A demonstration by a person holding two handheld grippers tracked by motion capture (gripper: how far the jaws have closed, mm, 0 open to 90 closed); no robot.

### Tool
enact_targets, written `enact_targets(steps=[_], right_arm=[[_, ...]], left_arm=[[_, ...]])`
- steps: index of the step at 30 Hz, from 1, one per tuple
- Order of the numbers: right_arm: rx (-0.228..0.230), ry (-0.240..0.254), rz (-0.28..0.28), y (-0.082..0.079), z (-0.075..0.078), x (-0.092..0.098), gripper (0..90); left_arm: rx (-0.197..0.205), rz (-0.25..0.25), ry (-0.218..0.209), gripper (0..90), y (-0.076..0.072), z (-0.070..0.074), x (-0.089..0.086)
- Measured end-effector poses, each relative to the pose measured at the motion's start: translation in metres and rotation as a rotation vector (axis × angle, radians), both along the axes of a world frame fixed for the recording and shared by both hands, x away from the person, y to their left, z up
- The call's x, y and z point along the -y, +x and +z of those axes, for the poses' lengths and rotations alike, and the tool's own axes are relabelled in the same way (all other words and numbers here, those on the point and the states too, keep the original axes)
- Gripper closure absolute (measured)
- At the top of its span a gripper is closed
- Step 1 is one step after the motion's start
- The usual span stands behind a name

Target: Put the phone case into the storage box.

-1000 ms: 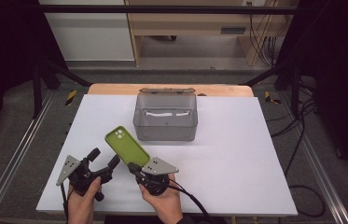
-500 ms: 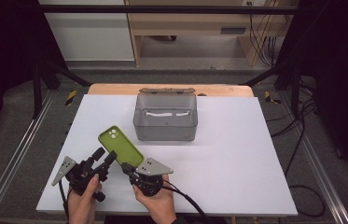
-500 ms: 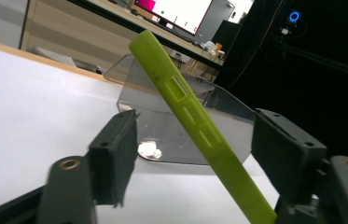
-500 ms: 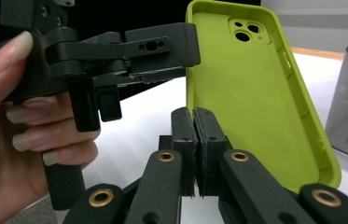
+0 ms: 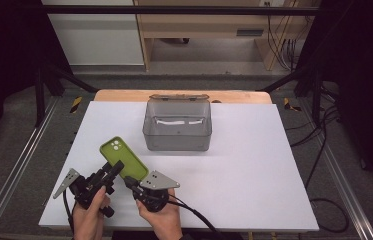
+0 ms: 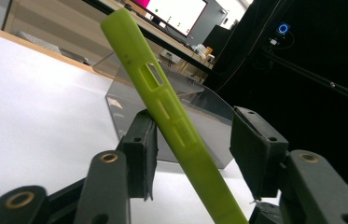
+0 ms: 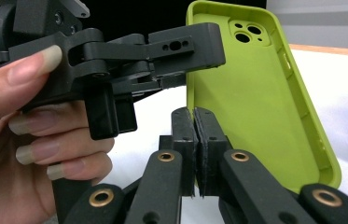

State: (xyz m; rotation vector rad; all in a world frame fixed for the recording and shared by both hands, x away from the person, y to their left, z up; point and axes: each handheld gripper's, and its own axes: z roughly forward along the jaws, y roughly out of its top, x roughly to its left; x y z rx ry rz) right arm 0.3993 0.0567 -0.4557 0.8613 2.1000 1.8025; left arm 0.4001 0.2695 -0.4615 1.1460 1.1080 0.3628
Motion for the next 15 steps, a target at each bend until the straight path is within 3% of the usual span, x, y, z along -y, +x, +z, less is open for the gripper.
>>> enact_targets(steps=[15], right_arm=[[-0.012, 0.010, 0.010, -0.0003, 0.0022, -0.0085, 88.3]], left_arm=[[-0.026, 0.010, -0.058, 65.6, -0.0006, -0.0022, -0.0057]])
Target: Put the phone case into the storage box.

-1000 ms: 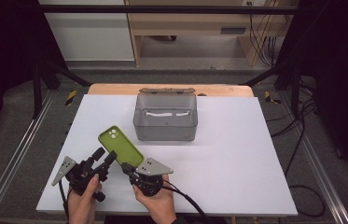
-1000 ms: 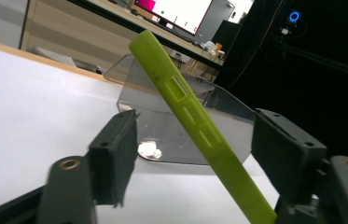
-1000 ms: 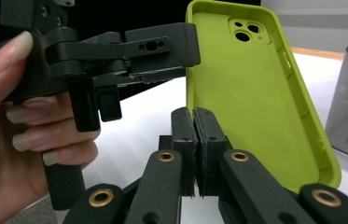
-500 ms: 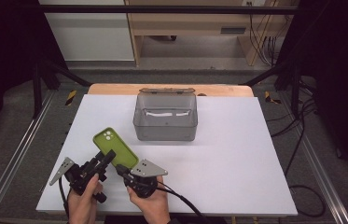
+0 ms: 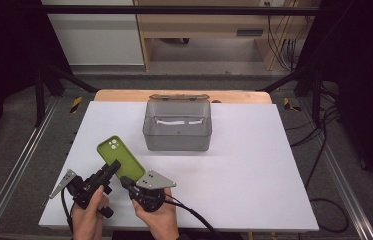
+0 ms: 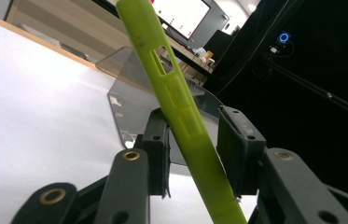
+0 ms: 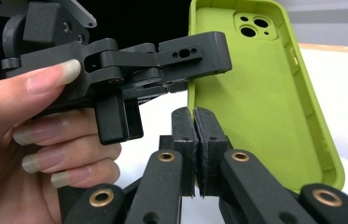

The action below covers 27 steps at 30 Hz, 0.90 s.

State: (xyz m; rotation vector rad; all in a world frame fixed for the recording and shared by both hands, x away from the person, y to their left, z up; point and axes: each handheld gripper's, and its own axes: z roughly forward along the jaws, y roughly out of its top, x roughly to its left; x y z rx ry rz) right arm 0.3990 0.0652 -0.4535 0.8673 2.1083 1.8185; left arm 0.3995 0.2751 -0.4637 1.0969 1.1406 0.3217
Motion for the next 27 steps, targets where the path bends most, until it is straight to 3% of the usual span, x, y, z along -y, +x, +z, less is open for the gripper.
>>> enact_targets(steps=[12, 27], right_arm=[[-0.026, -0.020, 0.002, 0.000, -0.004, -0.007, 88.1], [-0.049, -0.031, 0.013, 0.002, -0.008, -0.013, 87.3]], left_arm=[[-0.051, -0.011, -0.095, 71.8, 0.000, -0.006, -0.006], [-0.043, -0.022, -0.099, 77.6, -0.001, -0.004, -0.007]])
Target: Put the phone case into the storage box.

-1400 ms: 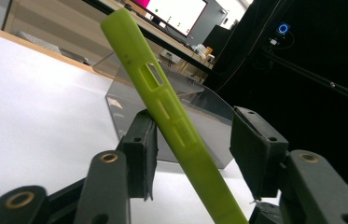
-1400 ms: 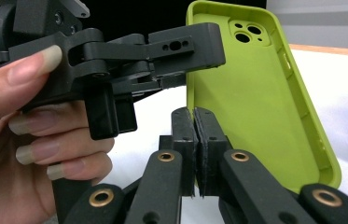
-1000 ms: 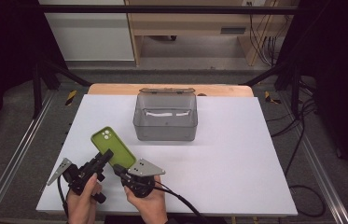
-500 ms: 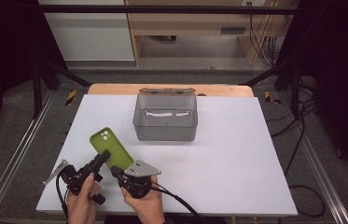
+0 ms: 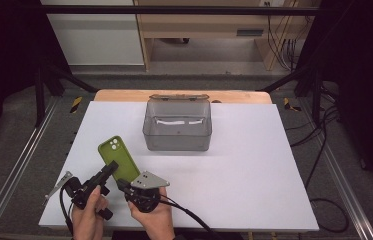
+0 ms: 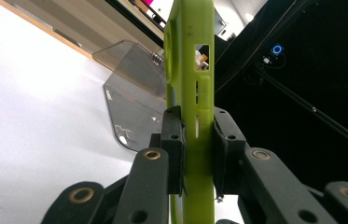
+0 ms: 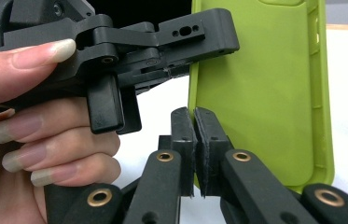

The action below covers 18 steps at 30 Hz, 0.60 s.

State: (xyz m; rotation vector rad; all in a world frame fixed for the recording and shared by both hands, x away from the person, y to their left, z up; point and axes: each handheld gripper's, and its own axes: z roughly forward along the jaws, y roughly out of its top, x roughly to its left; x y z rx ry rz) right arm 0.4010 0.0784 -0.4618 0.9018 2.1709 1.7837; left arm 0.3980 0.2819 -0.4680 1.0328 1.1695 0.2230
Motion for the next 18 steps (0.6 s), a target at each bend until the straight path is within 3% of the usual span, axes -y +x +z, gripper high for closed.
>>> enact_targets(steps=[11, 18], right_arm=[[0.067, -0.076, 0.000, 0.001, 0.010, 0.001, 59.4], [0.106, -0.137, -0.021, 0.003, 0.012, 0.004, 51.5]], left_arm=[[0.004, 0.043, 0.038, 77.7, -0.002, 0.001, -0.004], [0.006, 0.077, 0.056, 77.7, -0.002, 0.002, -0.009]])
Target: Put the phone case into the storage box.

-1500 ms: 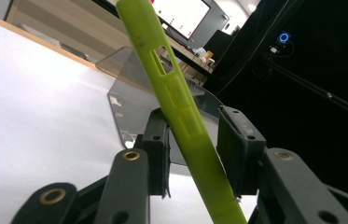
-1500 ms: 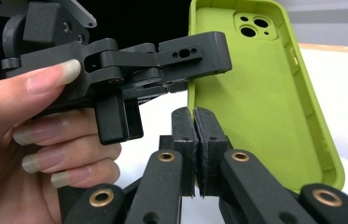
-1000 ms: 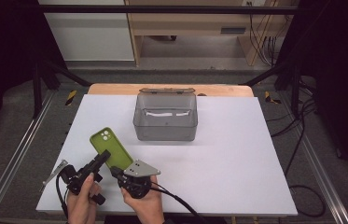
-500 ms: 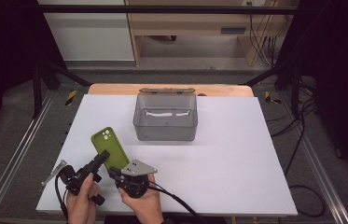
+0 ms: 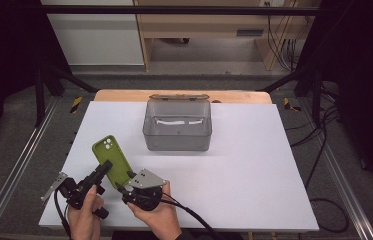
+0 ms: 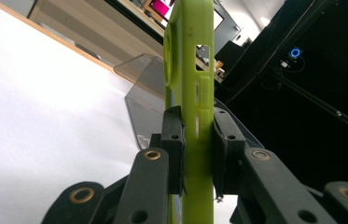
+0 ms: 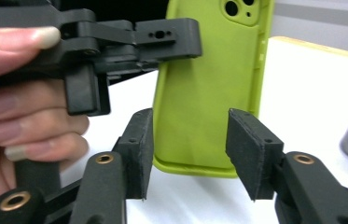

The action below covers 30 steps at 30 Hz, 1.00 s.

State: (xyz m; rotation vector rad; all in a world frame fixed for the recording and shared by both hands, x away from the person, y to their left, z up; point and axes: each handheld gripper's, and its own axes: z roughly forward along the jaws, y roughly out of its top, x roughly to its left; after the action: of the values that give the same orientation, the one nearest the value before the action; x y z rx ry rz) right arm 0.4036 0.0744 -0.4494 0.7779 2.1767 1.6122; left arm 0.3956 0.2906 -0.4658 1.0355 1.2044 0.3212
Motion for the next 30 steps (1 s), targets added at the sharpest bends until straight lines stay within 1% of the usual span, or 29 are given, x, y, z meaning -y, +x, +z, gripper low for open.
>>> enact_targets(steps=[1, 4, 6, 7, 8, 10, 12, 14, 17, 18, 19, 23, 24, 26, 30], right_arm=[[0.004, -0.017, -0.007, 0.001, 0.001, 0.002, 49.6], [0.007, -0.025, -0.012, 0.003, 0.001, 0.003, 48.5], [0.010, -0.039, -0.015, 0.003, 0.002, 0.005, 46.2], [0.008, -0.055, -0.018, 0.005, 0.001, 0.006, 43.4], [0.008, -0.055, -0.018, 0.005, 0.001, 0.006, 43.4], [0.008, -0.082, -0.027, 0.008, 0.001, 0.009, 39.2], [0.008, -0.088, -0.032, 0.009, 0.001, 0.010, 37.6], [0.008, -0.097, -0.038, 0.012, 0.002, 0.012, 34.0], [0.001, -0.125, -0.037, 0.017, 0.001, 0.016, 27.9], [0.011, -0.141, -0.043, 0.019, 0.001, 0.018, 26.1], [0.011, -0.141, -0.043, 0.019, 0.001, 0.018, 26.1], [0.026, -0.181, -0.057, 0.021, 0.002, 0.024, 18.4], [0.026, -0.181, -0.057, 0.021, 0.002, 0.024, 18.4], [0.033, -0.212, -0.055, 0.023, 0.002, 0.028, 14.3], [0.032, -0.214, -0.055, 0.025, 0.002, 0.033, 11.6]], left_arm=[[-0.001, 0.003, 0.004, 77.7, 0.000, 0.000, 0.000], [-0.002, 0.003, 0.006, 77.7, 0.000, 0.000, 0.000], [-0.002, 0.006, 0.006, 77.7, 0.000, 0.000, 0.000], [-0.002, 0.007, 0.008, 77.7, 0.000, 0.000, 0.000], [-0.002, 0.007, 0.009, 77.7, 0.000, 0.000, 0.001], [-0.002, 0.008, 0.014, 77.7, 0.000, 0.000, 0.001], [-0.003, 0.009, 0.016, 77.7, 0.000, 0.000, 0.000], [-0.002, 0.009, 0.016, 77.7, 0.000, 0.000, 0.000], [-0.002, 0.011, 0.018, 77.7, 0.000, 0.000, 0.000], [-0.001, 0.011, 0.020, 77.7, 0.000, 0.000, 0.000], [0.000, 0.011, 0.021, 77.7, 0.000, 0.000, -0.001], [0.000, 0.016, 0.021, 77.7, 0.000, 0.000, -0.001], [0.000, 0.017, 0.021, 77.7, 0.000, 0.000, -0.001], [-0.001, 0.019, 0.023, 77.7, 0.000, 0.000, -0.001], [0.001, 0.023, 0.030, 77.7, 0.000, 0.000, -0.002]])
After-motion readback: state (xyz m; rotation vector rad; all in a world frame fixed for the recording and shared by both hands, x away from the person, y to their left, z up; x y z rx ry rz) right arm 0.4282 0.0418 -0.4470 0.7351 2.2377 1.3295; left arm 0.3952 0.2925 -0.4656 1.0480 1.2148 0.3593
